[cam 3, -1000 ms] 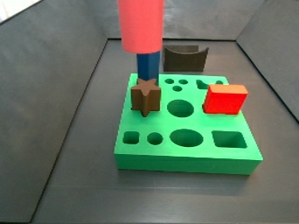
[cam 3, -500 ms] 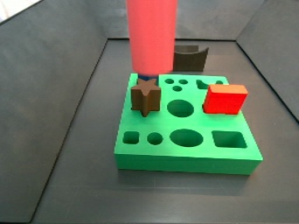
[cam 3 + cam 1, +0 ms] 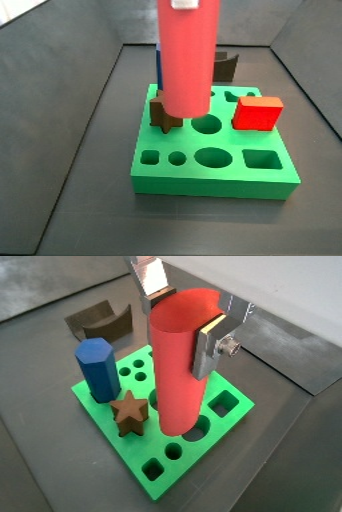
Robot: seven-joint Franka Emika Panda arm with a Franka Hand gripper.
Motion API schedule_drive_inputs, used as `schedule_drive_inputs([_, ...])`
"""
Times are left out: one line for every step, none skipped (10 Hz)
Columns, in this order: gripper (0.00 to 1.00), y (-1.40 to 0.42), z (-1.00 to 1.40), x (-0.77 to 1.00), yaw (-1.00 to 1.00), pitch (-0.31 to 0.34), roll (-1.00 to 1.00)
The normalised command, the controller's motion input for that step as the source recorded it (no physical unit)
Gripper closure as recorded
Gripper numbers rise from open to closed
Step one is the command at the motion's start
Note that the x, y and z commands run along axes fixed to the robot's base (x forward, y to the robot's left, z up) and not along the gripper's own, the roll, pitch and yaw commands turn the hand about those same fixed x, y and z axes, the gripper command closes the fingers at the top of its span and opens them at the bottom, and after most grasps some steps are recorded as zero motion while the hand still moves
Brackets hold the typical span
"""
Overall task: Pick up the oval object. Move up. Move to above the board. Insert the oval object.
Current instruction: Insert the oval object.
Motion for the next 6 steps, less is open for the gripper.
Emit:
schedule_drive_inputs([1.0, -0.05, -0.2, 0.35, 0.2, 0.0, 0.0])
schedule_drive_inputs([1.0, -0.16, -0.17, 0.43, 0.27, 0.0, 0.02])
schedule_drive_inputs([1.0, -0.17, -0.11, 0.51, 0.24, 0.0, 0.01])
schedule_drive_inputs([1.0, -0.09, -0.01, 0.53, 0.18, 0.0, 0.0])
schedule_drive_inputs([1.0, -0.09, -0.05, 0.56, 0.18, 0.0, 0.0])
schedule_drive_inputs([1.0, -0.03, -0.08, 0.69, 0.25, 0.0, 0.0])
